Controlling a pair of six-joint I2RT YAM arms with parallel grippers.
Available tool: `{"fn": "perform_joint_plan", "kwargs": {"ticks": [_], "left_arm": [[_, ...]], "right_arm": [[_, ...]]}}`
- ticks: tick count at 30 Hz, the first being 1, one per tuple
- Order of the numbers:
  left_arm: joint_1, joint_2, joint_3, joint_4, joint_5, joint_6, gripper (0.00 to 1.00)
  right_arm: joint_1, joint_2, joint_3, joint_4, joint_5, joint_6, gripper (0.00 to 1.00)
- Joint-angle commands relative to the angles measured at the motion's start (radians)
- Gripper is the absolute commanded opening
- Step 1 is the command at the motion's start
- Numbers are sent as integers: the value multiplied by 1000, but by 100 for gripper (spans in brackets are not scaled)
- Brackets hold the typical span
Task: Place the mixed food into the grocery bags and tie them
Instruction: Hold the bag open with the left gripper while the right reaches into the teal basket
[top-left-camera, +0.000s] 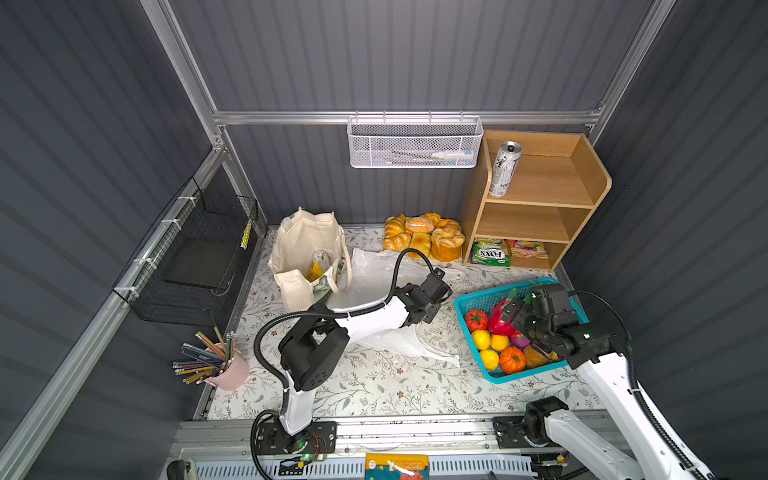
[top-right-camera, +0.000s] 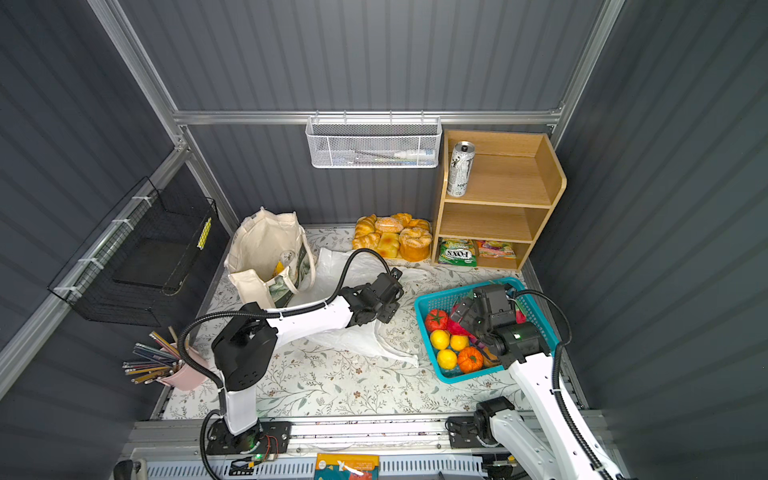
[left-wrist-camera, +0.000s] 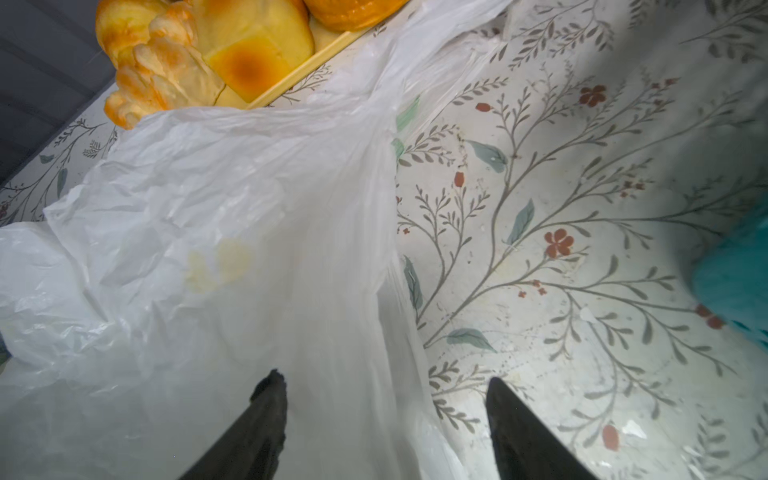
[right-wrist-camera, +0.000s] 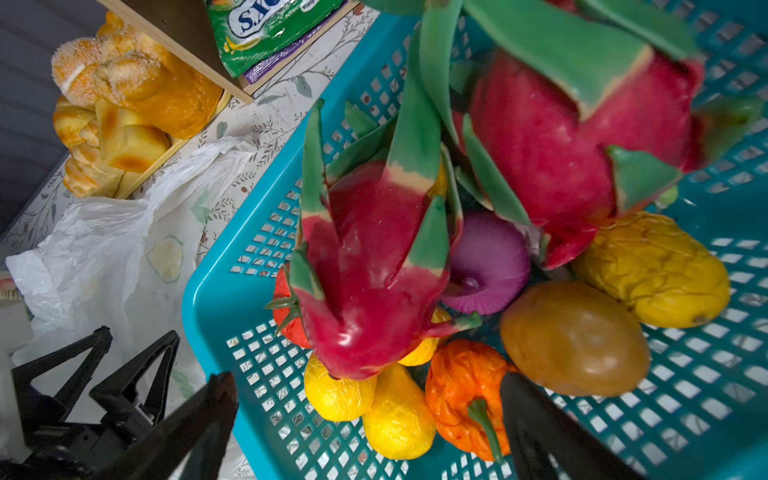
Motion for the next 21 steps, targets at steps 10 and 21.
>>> {"fn": "perform_joint_plan", "kwargs": {"ticks": [10, 21], "left_arm": [[-4, 69, 128, -94, -89, -4, 0], [-4, -156, 57, -84, 33, 8, 0]], "right_arm": [[-53, 164, -6, 41, -58, -30, 99], [-106, 294, -31, 154, -167, -26, 99]]}}
